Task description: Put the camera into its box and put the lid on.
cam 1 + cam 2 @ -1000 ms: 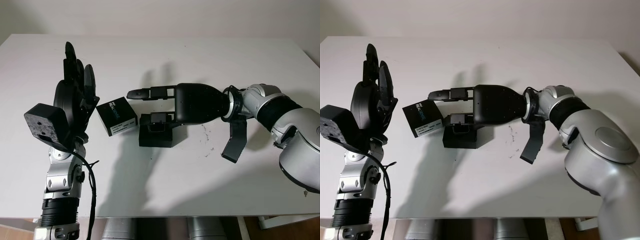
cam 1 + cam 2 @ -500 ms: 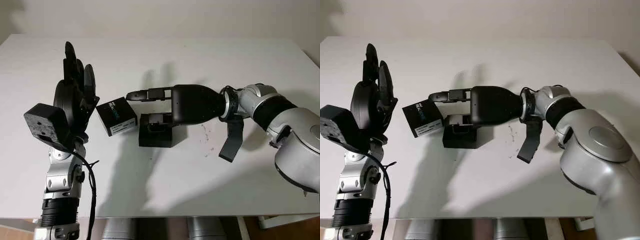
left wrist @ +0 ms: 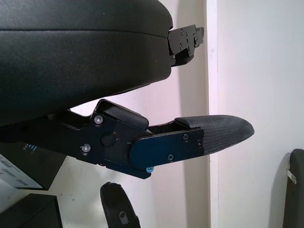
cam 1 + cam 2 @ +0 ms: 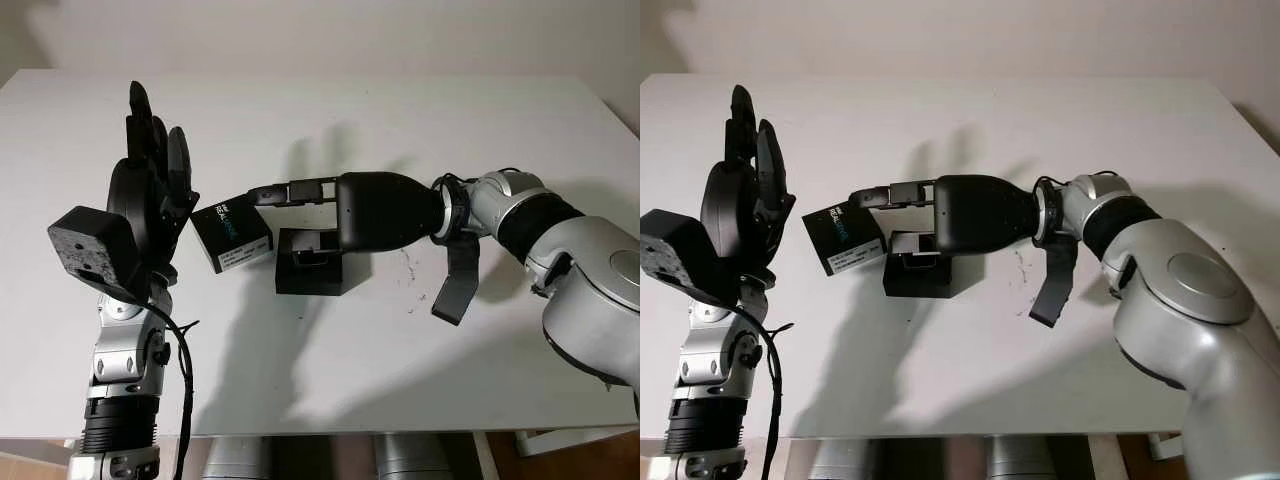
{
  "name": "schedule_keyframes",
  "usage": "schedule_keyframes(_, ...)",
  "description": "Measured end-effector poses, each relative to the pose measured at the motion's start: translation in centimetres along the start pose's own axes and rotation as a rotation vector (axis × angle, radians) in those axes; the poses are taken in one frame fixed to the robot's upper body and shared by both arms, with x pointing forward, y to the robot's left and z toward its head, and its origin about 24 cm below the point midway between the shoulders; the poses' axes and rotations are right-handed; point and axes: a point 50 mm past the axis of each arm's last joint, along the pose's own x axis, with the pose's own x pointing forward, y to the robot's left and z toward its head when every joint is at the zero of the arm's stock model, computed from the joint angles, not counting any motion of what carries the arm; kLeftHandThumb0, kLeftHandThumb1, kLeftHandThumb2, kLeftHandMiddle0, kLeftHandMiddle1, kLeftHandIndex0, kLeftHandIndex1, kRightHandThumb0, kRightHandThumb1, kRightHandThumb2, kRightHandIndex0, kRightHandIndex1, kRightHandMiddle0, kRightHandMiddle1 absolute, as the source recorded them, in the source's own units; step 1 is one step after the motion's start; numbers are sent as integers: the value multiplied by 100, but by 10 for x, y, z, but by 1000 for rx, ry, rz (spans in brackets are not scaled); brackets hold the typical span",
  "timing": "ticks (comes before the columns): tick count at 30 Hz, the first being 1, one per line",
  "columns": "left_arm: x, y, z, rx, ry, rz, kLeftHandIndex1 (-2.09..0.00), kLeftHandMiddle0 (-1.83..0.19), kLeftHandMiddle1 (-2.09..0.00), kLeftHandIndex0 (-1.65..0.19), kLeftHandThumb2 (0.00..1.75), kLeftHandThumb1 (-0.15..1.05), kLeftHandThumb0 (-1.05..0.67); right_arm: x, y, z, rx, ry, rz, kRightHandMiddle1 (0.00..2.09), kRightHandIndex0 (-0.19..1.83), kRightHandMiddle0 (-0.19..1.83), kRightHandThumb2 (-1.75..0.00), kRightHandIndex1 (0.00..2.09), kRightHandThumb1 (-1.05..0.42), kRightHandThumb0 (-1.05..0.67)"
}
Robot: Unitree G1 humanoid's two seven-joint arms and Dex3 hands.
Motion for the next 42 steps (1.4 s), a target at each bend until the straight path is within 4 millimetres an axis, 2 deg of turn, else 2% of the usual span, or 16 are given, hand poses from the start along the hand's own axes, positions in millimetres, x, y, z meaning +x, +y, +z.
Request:
schedule_keyframes(11, 0, 0, 0, 0, 0, 0, 0, 19, 0, 19, 60, 105, -77, 2, -2, 0, 43, 23, -33, 145, 30, 39, -5, 7, -95, -45)
schedule_keyframes(16, 0, 0, -1, 1, 11, 0, 0, 19, 0, 19, 57, 105, -79, 2, -4, -1, 64, 38, -56, 155, 25, 29, -5, 5, -96, -44)
schedule_keyframes(28, 0, -1, -1, -1, 22, -6, 0, 19, 0, 19, 58, 105, -78, 6, -14, -12, 89, 106, -102, 149, 29, 36, -5, 7, -93, -41)
schedule_keyframes(33, 0, -1, -1, 0, 21, -12, 0, 19, 0, 19, 58, 105, -78, 6, -19, -16, 171, 176, -105, 140, 32, 41, -5, 7, -93, -39)
schedule_keyframes(42, 0, -1, -1, -2, 20, -11, 0, 19, 0, 19, 55, 105, -79, 6, -28, -31, 289, 272, 8, 127, 30, 47, -5, 5, -93, -39)
